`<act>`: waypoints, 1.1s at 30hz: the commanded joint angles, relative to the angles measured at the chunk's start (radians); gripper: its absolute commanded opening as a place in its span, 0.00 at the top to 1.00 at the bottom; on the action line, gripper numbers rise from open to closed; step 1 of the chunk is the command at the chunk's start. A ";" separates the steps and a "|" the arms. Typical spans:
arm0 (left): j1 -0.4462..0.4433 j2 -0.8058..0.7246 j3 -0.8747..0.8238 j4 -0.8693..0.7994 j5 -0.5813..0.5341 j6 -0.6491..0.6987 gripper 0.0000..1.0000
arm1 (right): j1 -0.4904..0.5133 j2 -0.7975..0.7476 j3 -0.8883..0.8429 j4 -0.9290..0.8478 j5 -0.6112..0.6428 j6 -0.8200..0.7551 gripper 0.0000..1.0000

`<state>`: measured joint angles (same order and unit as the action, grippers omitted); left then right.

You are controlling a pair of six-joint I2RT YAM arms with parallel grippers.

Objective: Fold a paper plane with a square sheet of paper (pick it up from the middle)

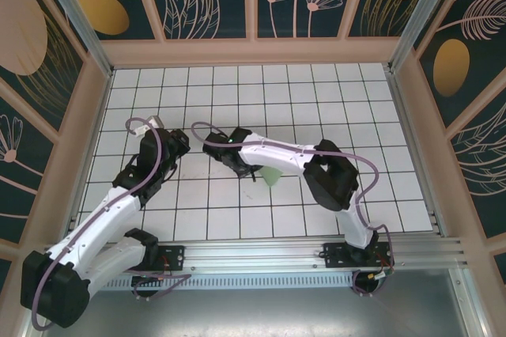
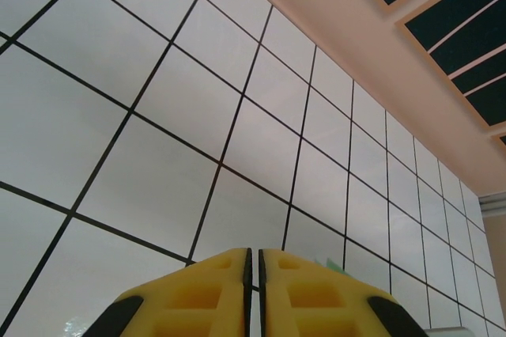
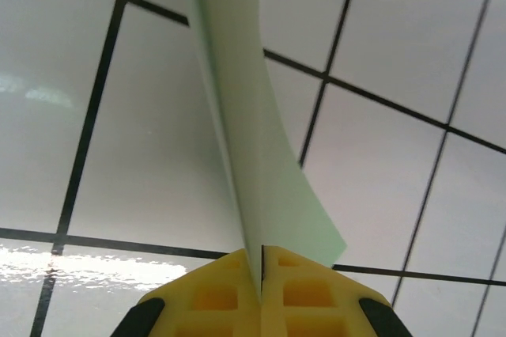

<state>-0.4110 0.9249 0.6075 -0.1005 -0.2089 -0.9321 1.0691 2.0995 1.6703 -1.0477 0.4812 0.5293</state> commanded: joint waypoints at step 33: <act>-0.223 0.637 0.075 0.327 0.509 -0.015 0.86 | -0.472 -0.774 -1.034 0.867 -0.861 0.205 0.50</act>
<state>-0.6342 1.5501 0.6659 0.1566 0.3244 -0.9287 0.5972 1.3502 0.6662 -0.2581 -0.3134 0.6563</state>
